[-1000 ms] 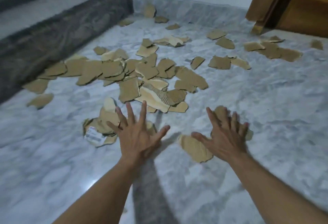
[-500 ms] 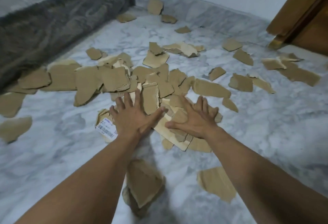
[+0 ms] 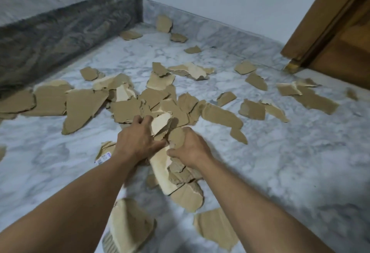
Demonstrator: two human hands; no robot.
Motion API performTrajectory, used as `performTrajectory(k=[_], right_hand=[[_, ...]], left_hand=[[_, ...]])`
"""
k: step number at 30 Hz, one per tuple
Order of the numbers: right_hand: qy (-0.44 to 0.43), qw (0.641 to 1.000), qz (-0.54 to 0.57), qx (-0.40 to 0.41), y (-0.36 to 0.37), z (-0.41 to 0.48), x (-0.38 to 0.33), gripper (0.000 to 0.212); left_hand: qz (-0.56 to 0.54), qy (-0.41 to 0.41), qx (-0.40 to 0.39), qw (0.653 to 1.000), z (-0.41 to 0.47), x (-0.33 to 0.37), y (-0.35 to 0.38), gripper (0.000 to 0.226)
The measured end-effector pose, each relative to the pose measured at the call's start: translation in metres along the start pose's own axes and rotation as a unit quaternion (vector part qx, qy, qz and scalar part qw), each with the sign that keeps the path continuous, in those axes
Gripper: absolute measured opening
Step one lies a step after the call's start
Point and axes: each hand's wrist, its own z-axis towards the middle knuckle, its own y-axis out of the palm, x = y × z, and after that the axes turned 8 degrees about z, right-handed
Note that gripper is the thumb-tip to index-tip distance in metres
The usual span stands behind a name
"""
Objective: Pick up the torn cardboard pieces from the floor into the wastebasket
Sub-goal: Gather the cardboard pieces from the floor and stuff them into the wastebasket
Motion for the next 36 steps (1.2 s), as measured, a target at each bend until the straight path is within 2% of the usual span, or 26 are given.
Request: performTrajectory(k=[3, 6, 9, 14, 17, 22, 26, 30, 33, 36], right_hand=[[0.014, 0.997, 0.08, -0.018, -0.012, -0.013, 0.009, 0.08], [-0.005, 0.995, 0.1, -0.006, -0.049, -0.032, 0.022, 0.072], [-0.021, 0.996, 0.081, 0.034, -0.112, -0.06, 0.035, 0.073], [-0.032, 0.989, 0.086, 0.119, -0.24, -0.118, 0.046, 0.074], [-0.04, 0.981, 0.069, 0.177, -0.314, -0.157, 0.05, 0.067], [-0.027, 0.956, 0.072, 0.285, -0.439, -0.218, 0.077, 0.034], [0.014, 0.907, 0.111, 0.407, -0.517, -0.269, 0.137, 0.034], [0.095, 0.857, 0.124, 0.491, -0.555, -0.312, 0.214, 0.044], [0.148, 0.85, 0.13, 0.489, -0.559, -0.33, 0.265, 0.038], [0.181, 0.865, 0.159, 0.439, -0.561, -0.338, 0.296, 0.024]], left_hand=[[0.013, 0.049, 0.018, 0.999, -0.016, 0.006, -0.004, 0.064], [0.047, 0.075, 0.043, 0.995, -0.025, 0.025, -0.024, 0.046], [0.079, 0.115, 0.069, 0.988, -0.027, 0.064, -0.063, 0.035], [0.068, 0.19, 0.145, 0.969, -0.028, 0.166, -0.143, 0.027], [0.001, 0.217, 0.2, 0.955, -0.036, 0.237, -0.188, 0.026], [-0.108, 0.246, 0.246, 0.931, -0.044, 0.362, -0.238, 0.026], [-0.209, 0.275, 0.208, 0.915, -0.062, 0.47, -0.252, 0.028], [-0.266, 0.294, 0.094, 0.913, -0.092, 0.567, -0.241, 0.037], [-0.309, 0.29, 0.029, 0.905, -0.113, 0.627, -0.228, 0.048], [-0.235, 0.298, -0.018, 0.925, -0.129, 0.673, -0.21, 0.061]])
